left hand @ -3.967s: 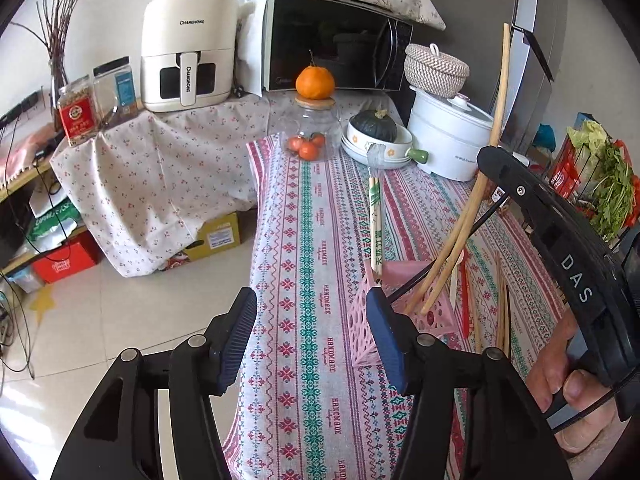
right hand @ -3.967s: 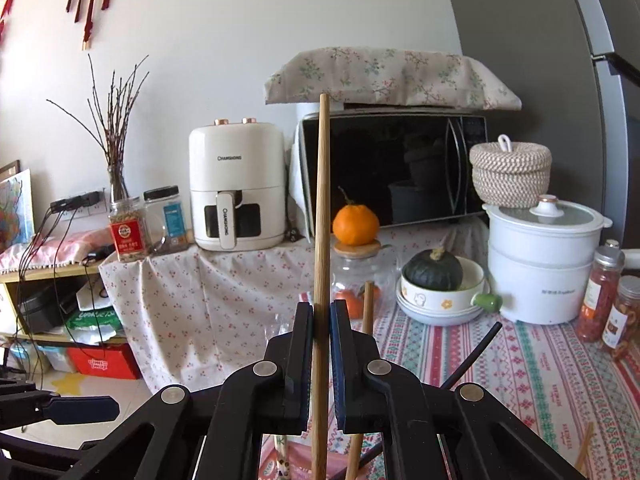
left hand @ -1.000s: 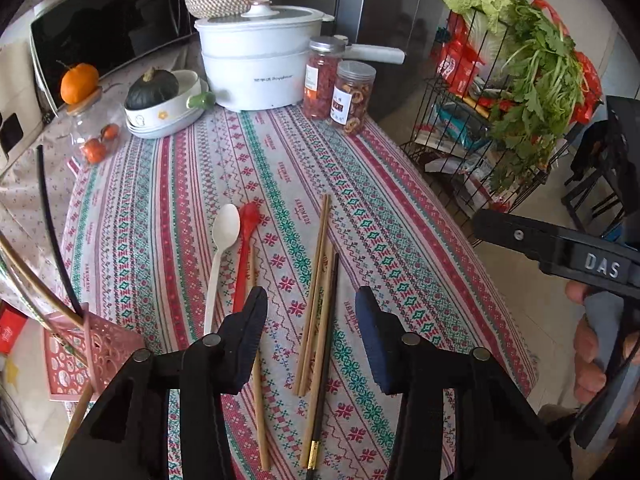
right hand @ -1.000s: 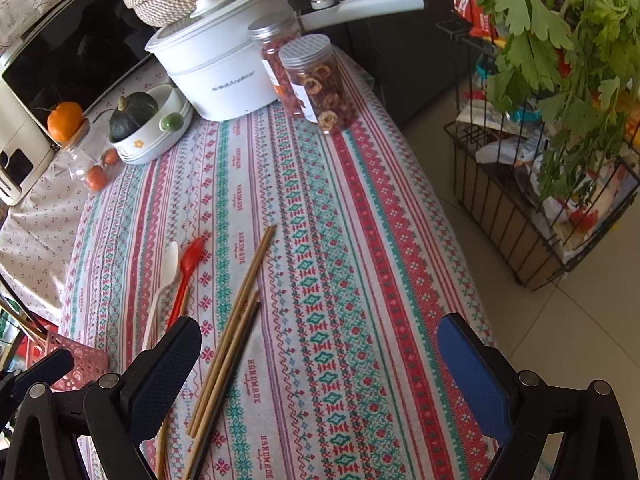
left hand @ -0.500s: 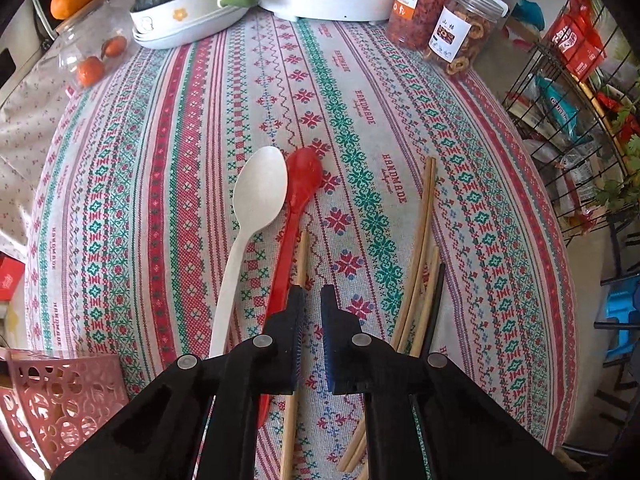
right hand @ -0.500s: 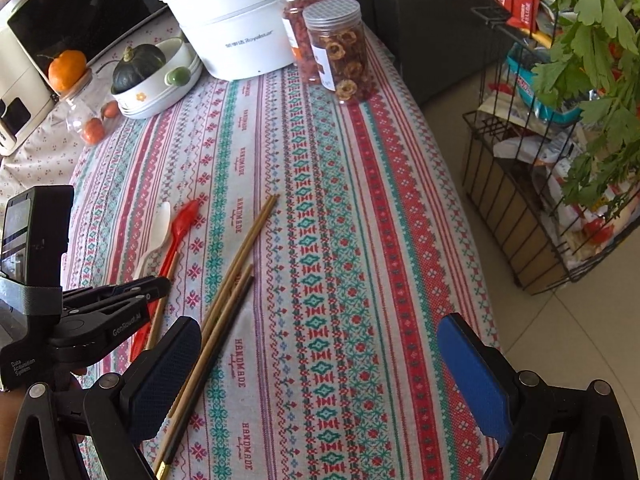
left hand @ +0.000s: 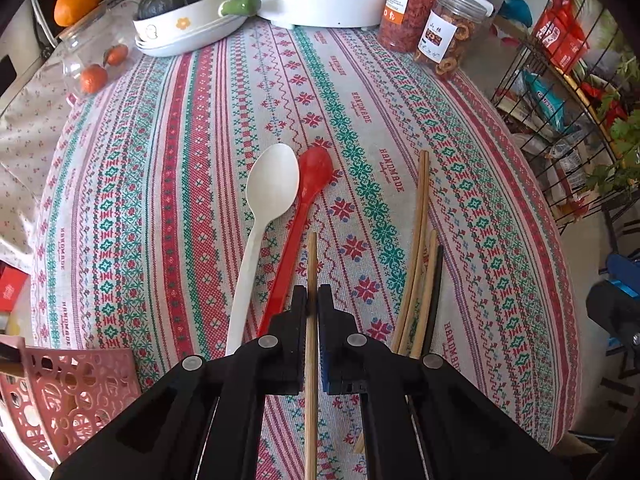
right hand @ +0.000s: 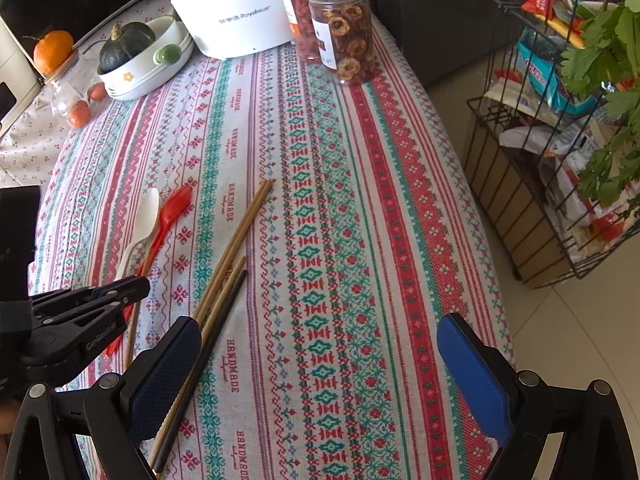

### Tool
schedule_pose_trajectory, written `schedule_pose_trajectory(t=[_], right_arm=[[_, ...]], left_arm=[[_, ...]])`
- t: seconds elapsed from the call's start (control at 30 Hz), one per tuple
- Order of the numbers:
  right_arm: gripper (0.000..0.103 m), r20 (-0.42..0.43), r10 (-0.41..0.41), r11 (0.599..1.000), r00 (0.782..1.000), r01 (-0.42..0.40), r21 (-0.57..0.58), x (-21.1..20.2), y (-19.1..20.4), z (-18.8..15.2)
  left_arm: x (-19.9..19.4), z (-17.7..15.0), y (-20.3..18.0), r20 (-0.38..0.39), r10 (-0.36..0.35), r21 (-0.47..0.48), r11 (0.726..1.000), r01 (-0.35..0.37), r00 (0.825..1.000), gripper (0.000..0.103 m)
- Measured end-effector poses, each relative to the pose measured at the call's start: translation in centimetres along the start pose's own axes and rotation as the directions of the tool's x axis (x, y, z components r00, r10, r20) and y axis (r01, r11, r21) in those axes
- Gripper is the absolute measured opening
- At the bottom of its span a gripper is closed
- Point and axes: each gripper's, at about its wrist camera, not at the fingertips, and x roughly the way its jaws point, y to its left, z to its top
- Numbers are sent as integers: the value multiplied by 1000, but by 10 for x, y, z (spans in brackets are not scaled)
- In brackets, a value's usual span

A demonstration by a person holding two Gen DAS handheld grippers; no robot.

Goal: Organize utensils
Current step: 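Close the left gripper on one wooden chopstick, then close the right gripper on a pair of wooden chopsticks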

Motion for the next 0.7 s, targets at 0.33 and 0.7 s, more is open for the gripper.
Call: schedule_pose_trajectory(t=[0.33, 0.7], right_arm=[[98, -43, -4, 1000, 999, 4, -14, 35, 28, 15], [68, -109, 20, 998, 994, -27, -55, 91, 69, 30]], left_arm=[[-97, -59, 7, 167, -105, 92, 992, 90, 980, 5], [-159, -103, 40, 324, -190, 103, 981, 165, 927, 5]])
